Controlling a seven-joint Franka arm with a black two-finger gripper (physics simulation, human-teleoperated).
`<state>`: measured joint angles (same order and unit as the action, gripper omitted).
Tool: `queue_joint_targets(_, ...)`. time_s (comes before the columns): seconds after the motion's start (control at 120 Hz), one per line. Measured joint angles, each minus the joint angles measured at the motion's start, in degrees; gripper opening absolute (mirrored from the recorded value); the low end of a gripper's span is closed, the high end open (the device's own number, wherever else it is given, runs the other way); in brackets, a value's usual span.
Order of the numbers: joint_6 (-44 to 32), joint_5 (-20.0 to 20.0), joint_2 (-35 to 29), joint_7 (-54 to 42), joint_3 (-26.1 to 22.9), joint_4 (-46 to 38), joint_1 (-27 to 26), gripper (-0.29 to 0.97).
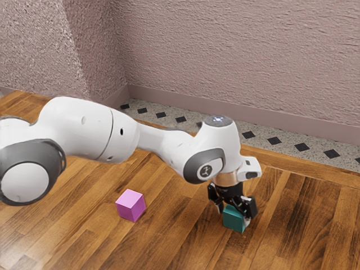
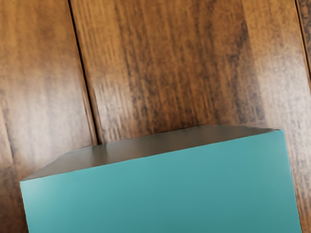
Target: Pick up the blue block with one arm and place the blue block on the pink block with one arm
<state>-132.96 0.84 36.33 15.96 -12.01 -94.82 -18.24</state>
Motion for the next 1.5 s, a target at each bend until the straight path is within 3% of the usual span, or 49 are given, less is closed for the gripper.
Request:
queue_joint_targets(0.175, -0.01, 0.02, 1.05, -1.67, -0.02, 0.81, -0.05, 0.67)
queue_joint_targets(0.275, -0.01, -0.07, 0.94, -2.29, -0.01, 0.76, -0.04, 0.51)
queue_joint_targets(0.4, -0.03, 0.52, -0.45, -2.58, 0.14, 0.02, -0.04, 0.42)
queue_joint_targets(0.508, -0.04, 0.75, -9.09, -2.39, 1.18, -7.57, 0.19, 0.36)
queue_joint_targets(0.617, -0.02, 1.04, -21.60, -1.37, 3.36, -19.18, 1.72, 0.31)
queue_joint_targets(0.758, 0.98, 1.99, -36.58, -0.12, 4.13, -32.06, 12.97, 0.27)
queue_joint_targets(0.808, 2.16, 2.20, -38.90, 0.26, 4.81, -33.63, 17.25, 0.31)
queue_joint_targets(0.917, 4.42, 2.56, -43.64, 1.11, 7.18, -38.18, 21.87, 0.27)
queue_joint_targets(1.5, 2.48, 2.64, -39.09, 4.17, 5.16, -37.27, 17.96, 0.24)
